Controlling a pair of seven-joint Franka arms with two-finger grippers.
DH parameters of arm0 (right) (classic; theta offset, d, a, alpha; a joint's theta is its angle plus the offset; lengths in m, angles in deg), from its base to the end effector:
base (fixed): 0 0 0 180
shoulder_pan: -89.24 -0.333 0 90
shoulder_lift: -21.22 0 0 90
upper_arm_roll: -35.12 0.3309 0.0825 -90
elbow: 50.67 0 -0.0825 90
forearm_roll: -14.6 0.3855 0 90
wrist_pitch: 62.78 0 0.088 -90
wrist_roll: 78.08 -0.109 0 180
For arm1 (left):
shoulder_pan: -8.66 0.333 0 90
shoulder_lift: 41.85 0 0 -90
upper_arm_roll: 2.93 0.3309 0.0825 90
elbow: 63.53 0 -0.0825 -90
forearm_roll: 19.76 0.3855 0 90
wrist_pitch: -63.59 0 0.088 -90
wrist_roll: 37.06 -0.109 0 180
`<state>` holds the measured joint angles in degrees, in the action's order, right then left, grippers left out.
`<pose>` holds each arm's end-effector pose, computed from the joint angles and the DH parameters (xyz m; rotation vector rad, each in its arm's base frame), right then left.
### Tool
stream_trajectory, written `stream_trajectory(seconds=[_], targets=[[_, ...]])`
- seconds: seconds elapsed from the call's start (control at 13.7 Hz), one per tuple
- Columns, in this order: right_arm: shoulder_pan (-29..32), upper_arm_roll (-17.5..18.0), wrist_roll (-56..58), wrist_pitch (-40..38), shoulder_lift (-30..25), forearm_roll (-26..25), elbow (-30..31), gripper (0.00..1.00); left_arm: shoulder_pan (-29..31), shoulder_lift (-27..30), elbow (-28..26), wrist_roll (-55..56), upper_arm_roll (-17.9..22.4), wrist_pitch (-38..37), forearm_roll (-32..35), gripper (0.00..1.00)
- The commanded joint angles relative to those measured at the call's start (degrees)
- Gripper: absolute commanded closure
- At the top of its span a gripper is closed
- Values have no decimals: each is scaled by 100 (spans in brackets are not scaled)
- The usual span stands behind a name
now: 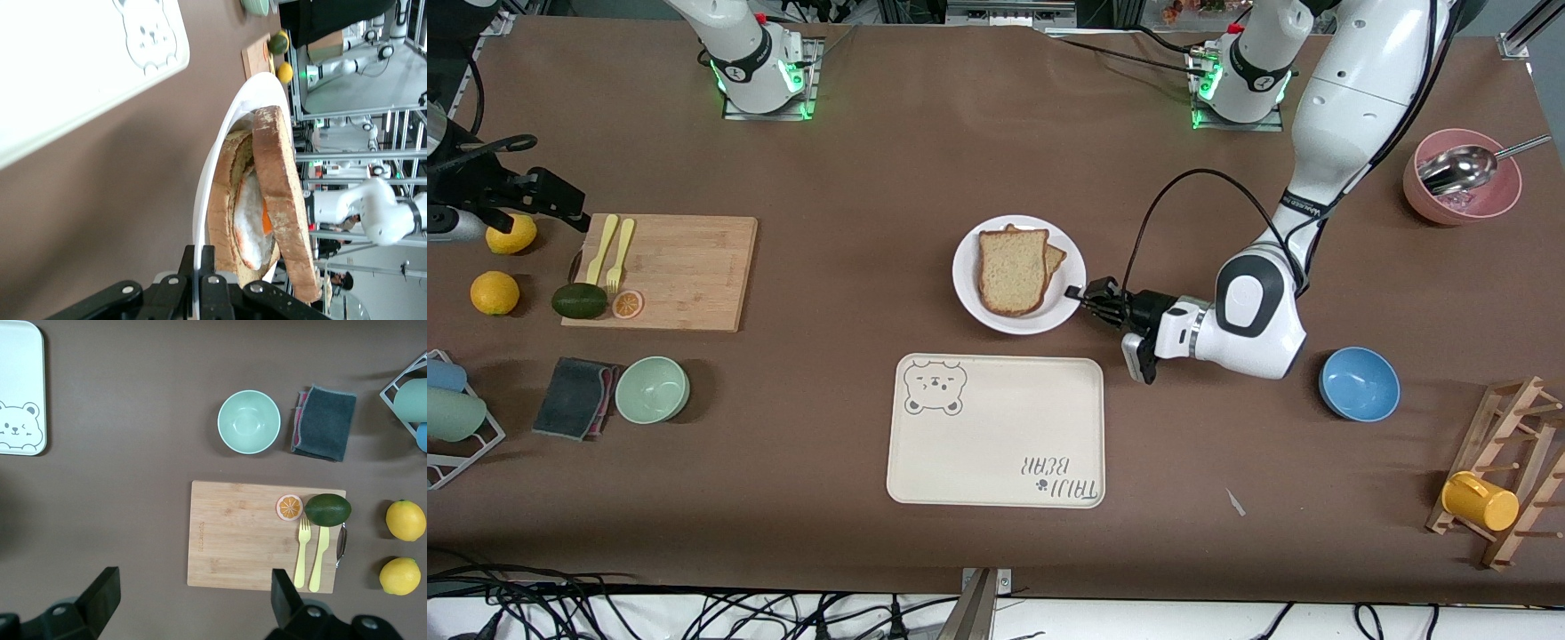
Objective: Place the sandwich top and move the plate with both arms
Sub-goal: 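Drag the plate with the left gripper onto the white bear tray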
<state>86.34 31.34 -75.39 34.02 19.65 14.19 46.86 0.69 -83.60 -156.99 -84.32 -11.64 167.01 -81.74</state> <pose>0.5549 -0.0097 0.6003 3.1353 0.0508 0.0226 0.6193 -0.2509 0.2145 1.9264 -0.4905 -0.2292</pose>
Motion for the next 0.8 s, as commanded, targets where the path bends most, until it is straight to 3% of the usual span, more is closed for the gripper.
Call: stream_trajectory(seconds=[0.0,0.37,0.73], targets=[[87,88,-23,-38,-36,-12,11,0,-12,-526,871,567,10,-138,-166,100],[87,88,-23,-38,-36,-3,20,0,-38,-1290,2058,1315,54,46,-148,100],[87,88,-23,-38,-36,-3,11,0,-213,-1563,2392,2113,54,1030,-201,100]])
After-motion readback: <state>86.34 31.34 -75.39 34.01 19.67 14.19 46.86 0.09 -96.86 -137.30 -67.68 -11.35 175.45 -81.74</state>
